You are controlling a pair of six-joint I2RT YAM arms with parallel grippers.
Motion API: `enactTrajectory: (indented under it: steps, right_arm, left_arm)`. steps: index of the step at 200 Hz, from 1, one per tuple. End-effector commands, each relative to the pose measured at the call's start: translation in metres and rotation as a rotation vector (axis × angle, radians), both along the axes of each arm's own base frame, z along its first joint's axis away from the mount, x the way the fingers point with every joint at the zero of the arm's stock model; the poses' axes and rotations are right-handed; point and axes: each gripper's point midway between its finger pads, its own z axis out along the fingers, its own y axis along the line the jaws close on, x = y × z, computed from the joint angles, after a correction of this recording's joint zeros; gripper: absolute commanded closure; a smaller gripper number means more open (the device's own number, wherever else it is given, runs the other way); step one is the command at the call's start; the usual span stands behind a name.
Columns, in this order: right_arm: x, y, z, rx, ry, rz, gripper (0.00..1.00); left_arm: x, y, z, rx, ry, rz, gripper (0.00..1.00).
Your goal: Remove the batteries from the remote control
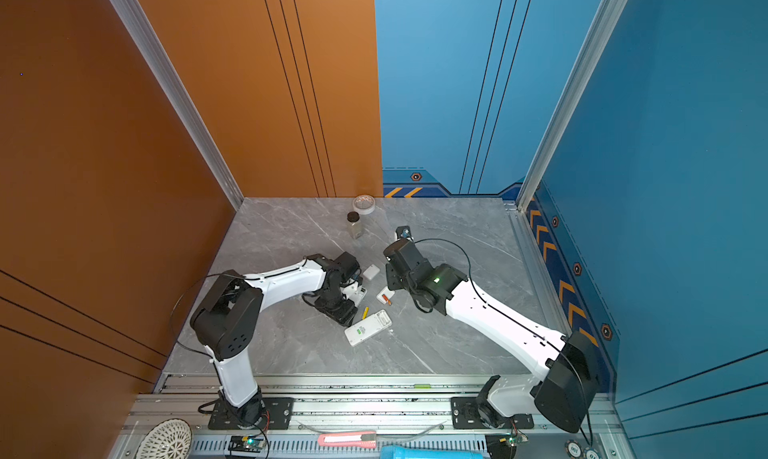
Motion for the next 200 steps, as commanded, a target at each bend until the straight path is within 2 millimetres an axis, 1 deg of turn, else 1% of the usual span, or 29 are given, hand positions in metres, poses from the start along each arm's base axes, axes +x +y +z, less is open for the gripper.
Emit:
enactTrajectory:
  steps: [1,11,22,33,41,56,68,80,87,102,107,111,113,117,129,131,142,151,157,166,170,177,180,190,200]
  right_arm:
    - [-0.001,-0.007,-0.001,-0.019,-0.002,-0.009,1.0]
    - [-0.001,-0.008,-0.003,-0.014,-0.001,-0.013,1.0]
    - [-0.001,-0.008,-0.006,-0.002,-0.002,-0.019,1.0]
    - [-0.003,-0.006,-0.006,0.022,-0.009,-0.02,1.0]
    - [-0.004,-0.006,-0.009,0.028,-0.009,-0.024,1.0]
    - [-0.008,-0.01,-0.014,0.03,-0.002,-0.035,1.0]
    - [-0.011,-0.012,-0.016,0.033,-0.004,-0.041,1.0]
    - [-0.014,-0.013,-0.015,0.036,-0.012,-0.045,1.0]
    - [-0.016,-0.014,-0.012,0.035,-0.018,-0.046,1.0]
    - [-0.022,-0.009,-0.011,0.047,-0.005,-0.024,1.0]
    - [-0.025,-0.003,-0.01,0.065,-0.003,-0.004,1.0]
    - [-0.027,0.003,-0.009,0.083,-0.004,0.019,1.0]
    - [-0.029,0.007,-0.009,0.09,-0.005,0.031,1.0]
    - [-0.032,0.015,-0.008,0.116,-0.006,0.058,1.0]
    - [-0.041,0.037,-0.014,0.174,0.033,0.115,1.0]
    - [-0.043,0.04,-0.015,0.177,0.04,0.118,1.0]
    - [-0.05,0.057,-0.022,0.172,0.066,0.131,1.0]
    - [-0.058,0.076,-0.024,0.173,0.07,0.146,1.0]
    - [-0.062,0.088,-0.026,0.183,0.077,0.153,1.0]
    - [-0.067,0.106,-0.028,0.201,0.095,0.159,1.0]
    - [-0.07,0.113,-0.03,0.204,0.102,0.165,1.0]
    - [-0.077,0.13,-0.034,0.199,0.11,0.187,1.0]
    - [-0.078,0.133,-0.034,0.197,0.111,0.189,1.0]
    - [-0.086,0.15,-0.045,0.178,0.141,0.209,1.0]
    - [-0.092,0.167,-0.055,0.166,0.169,0.232,1.0]
  left_arm:
    - [-0.013,-0.025,0.012,-0.118,0.155,0.158,0.23]
    - [-0.007,-0.035,0.017,-0.154,0.156,0.198,0.21]
    - [0.0,-0.041,0.022,-0.183,0.151,0.239,0.21]
    - [0.009,-0.042,0.028,-0.206,0.136,0.289,0.21]
    - [0.015,-0.041,0.032,-0.228,0.12,0.321,0.2]
    - [0.03,-0.043,0.036,-0.26,0.071,0.355,0.19]
    - [0.041,-0.049,0.04,-0.309,0.058,0.388,0.19]
    - [0.058,-0.055,0.049,-0.383,0.032,0.445,0.19]
    - [0.067,-0.051,0.056,-0.392,0.005,0.482,0.19]
    - [0.083,-0.036,0.08,-0.407,-0.081,0.521,0.19]
    - [0.087,-0.028,0.089,-0.403,-0.116,0.53,0.18]
    - [0.089,-0.019,0.096,-0.388,-0.151,0.536,0.15]
    - [0.09,-0.014,0.1,-0.382,-0.166,0.536,0.11]
    - [0.092,-0.003,0.107,-0.355,-0.205,0.536,0.07]
    - [0.1,0.029,0.124,-0.291,-0.294,0.541,0.01]
    - [0.101,0.034,0.125,-0.283,-0.301,0.547,0.0]
    - [0.113,0.058,0.131,-0.265,-0.33,0.574,0.02]
    - [0.124,0.075,0.129,-0.238,-0.33,0.597,0.01]
    - [0.132,0.079,0.127,-0.252,-0.319,0.598,0.01]
    - [0.145,0.077,0.124,-0.281,-0.301,0.578,0.08]
    - [0.151,0.076,0.122,-0.275,-0.304,0.565,0.09]
    - [0.16,0.078,0.116,-0.252,-0.309,0.561,0.09]
    - [0.163,0.08,0.112,-0.235,-0.309,0.568,0.09]
    - [0.173,0.082,0.101,-0.214,-0.301,0.587,0.09]
    - [0.182,0.082,0.098,-0.218,-0.299,0.603,0.1]
